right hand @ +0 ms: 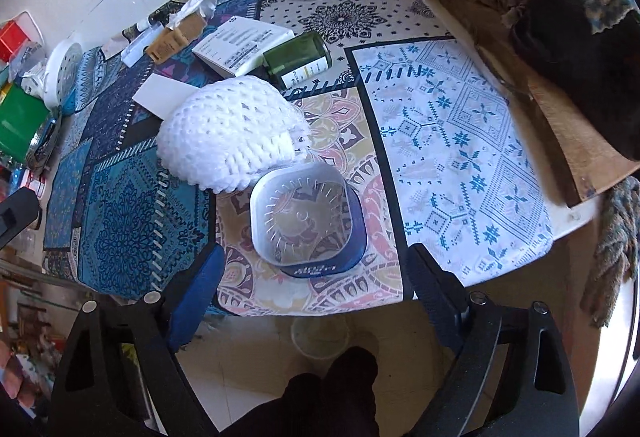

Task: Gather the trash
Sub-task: 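Grasp the white foam net with the left gripper while the right grasps the blue cup, then carry the foam net and blue cup down toward the floor trash bin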

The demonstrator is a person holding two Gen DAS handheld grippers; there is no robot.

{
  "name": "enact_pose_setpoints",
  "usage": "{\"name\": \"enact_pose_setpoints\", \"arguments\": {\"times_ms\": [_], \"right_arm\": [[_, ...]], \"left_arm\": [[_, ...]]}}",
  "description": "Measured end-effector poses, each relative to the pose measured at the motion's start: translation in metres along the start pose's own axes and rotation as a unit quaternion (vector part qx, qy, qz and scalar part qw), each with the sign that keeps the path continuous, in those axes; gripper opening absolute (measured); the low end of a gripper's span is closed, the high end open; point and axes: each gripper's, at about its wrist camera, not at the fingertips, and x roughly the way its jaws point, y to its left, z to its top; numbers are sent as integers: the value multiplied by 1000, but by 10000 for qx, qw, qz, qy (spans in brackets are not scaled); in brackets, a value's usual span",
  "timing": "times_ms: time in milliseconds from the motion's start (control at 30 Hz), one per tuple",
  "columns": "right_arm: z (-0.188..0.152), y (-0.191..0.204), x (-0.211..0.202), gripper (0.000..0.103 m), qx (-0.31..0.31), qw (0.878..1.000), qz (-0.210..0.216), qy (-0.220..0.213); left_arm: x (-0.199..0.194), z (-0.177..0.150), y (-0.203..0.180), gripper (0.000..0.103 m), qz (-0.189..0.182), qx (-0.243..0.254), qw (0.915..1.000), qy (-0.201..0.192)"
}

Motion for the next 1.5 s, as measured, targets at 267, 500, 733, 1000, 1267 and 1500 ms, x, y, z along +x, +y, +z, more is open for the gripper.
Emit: {"name": "enact_pose_setpoints", "arguments": {"times_ms": [267,500,733,1000,1267,1500], "right_arm": [[8,-10,12,63,-322,9975,516,360],[20,-39,2,61,-251,9981,430,363],[29,-67,-14,60,-169,9994,231,215],[35,-70,-19,60,-196,9995,187,162],[29,-59,-28,59,-386,9989,242,55],[18,-35,-46,58,-533,9982,207,-202]], "left_arm": [[54,28,-41,103,-378,-55,9981,482],[95,39,-69,103,-561,123,9946,859],[130,31,-81,103,-586,52,9903,1258],[142,22,-78,83,-796,-275,9871,1360],[118,12,-67,65,-823,-459,9890,1144],[65,-2,-52,65,-607,-260,9957,654]]}}
